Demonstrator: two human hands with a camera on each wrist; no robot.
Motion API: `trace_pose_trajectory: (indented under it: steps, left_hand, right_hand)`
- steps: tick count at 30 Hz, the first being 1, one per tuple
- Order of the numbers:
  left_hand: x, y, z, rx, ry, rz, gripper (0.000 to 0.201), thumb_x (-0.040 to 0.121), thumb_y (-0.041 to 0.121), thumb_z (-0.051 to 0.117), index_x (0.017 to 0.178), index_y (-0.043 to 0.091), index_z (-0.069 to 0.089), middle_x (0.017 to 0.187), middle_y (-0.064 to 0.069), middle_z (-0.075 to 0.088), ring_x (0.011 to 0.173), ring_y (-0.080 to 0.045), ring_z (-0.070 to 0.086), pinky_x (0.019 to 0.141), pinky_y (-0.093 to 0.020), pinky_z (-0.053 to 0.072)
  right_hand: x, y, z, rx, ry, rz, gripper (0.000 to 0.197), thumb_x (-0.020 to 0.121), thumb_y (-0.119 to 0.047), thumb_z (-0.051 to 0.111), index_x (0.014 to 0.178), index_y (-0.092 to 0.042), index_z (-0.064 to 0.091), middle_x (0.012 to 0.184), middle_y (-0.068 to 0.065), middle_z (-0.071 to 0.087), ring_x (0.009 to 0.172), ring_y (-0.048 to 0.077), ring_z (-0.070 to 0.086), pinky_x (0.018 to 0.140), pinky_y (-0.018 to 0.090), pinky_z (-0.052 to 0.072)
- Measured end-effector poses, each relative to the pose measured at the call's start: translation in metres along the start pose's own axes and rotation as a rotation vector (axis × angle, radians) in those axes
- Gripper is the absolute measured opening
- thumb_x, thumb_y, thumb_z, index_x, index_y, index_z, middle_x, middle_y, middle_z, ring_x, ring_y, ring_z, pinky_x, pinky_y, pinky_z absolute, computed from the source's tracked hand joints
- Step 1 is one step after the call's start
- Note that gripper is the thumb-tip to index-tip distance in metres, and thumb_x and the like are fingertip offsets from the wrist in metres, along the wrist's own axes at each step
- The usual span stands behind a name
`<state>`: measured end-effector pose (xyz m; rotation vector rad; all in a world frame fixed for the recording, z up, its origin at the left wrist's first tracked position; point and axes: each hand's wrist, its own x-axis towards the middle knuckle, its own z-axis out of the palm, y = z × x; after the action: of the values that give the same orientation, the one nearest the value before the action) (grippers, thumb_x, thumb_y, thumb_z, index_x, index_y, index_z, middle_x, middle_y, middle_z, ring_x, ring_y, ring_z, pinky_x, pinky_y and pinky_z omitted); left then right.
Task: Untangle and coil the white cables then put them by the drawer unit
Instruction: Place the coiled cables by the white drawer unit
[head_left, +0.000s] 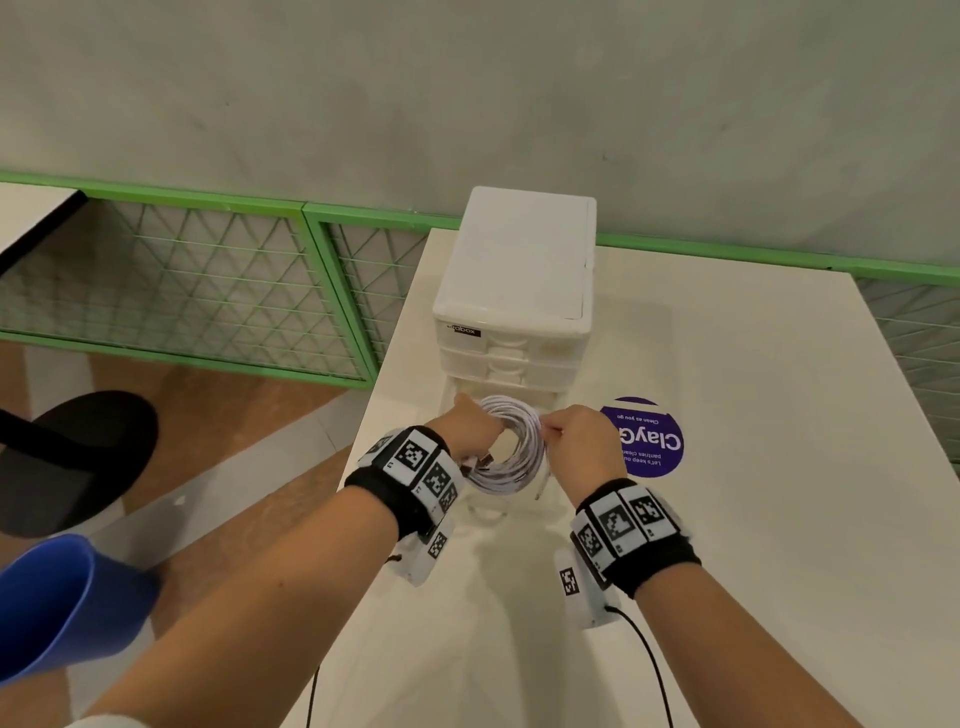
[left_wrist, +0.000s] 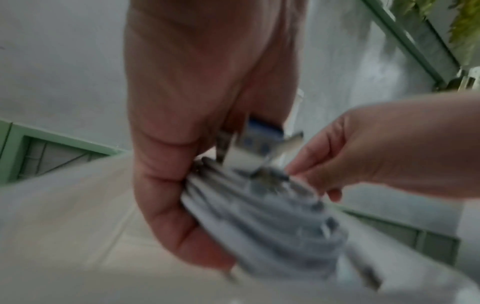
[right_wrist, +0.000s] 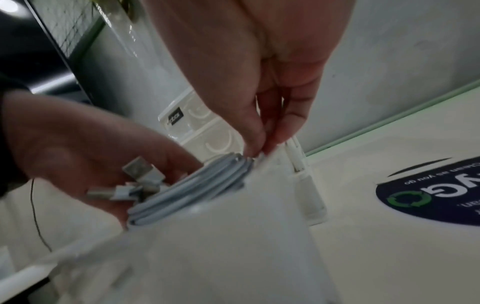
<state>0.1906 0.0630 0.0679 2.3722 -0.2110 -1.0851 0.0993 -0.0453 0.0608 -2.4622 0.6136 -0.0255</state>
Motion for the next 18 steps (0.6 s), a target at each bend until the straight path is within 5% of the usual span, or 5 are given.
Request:
trace_pose_trajectory:
  steps: [3,13,15,18]
  left_hand:
    - [-0.001,0.000,-0.007,-0.110,-0.012,0.025,0.051,0.094,0.019,0.040,0.140,0.001,0.028,0.140,-0.026,0.042,0.122,-0.040,0.050,0.101,-0.046,0.044]
    - [-0.019,-0.002,0.011,0.430,0.264,0.170,0.046,0.094,0.002,0.037,0.137,-0.008,0.024,0.137,-0.025,0.039,0.120,-0.034,0.048,0.094,-0.033,0.042]
    - [-0.023,0.004,0.011,0.596,0.314,0.196,0.038,0.096,0.003,0.035,0.132,-0.009,0.034,0.135,-0.025,0.041,0.122,-0.032,0.045,0.097,-0.032,0.039]
    - [-0.026,0.010,0.005,0.676,0.260,0.240,0.032,0.098,0.008,0.032,0.121,-0.005,0.050,0.131,-0.022,0.049,0.122,-0.031,0.043,0.097,-0.032,0.036]
  right_hand:
    - [0.001,0.001,0.001,-0.026,0.005,-0.019,0.023,0.086,-0.005,0.046,0.079,-0.006,0.067,0.074,0.012,0.064,0.072,0.030,0.057,0.061,0.028,0.037]
    - [-0.006,0.004,0.016,-0.242,0.085,-0.244,0.033,0.084,0.000,0.046,0.116,-0.001,0.055,0.122,0.018,0.055,0.112,0.036,0.047,0.094,0.042,0.041]
    - [-0.005,0.006,0.020,-0.208,0.031,-0.384,0.042,0.087,-0.003,0.047,0.129,0.001,0.046,0.137,0.020,0.047,0.127,0.036,0.043,0.108,0.042,0.033]
    - [-0.006,0.011,0.025,-0.302,-0.189,-0.380,0.049,0.098,-0.020,0.030,0.144,-0.006,0.021,0.156,0.009,0.014,0.145,0.024,0.013,0.118,0.038,0.008]
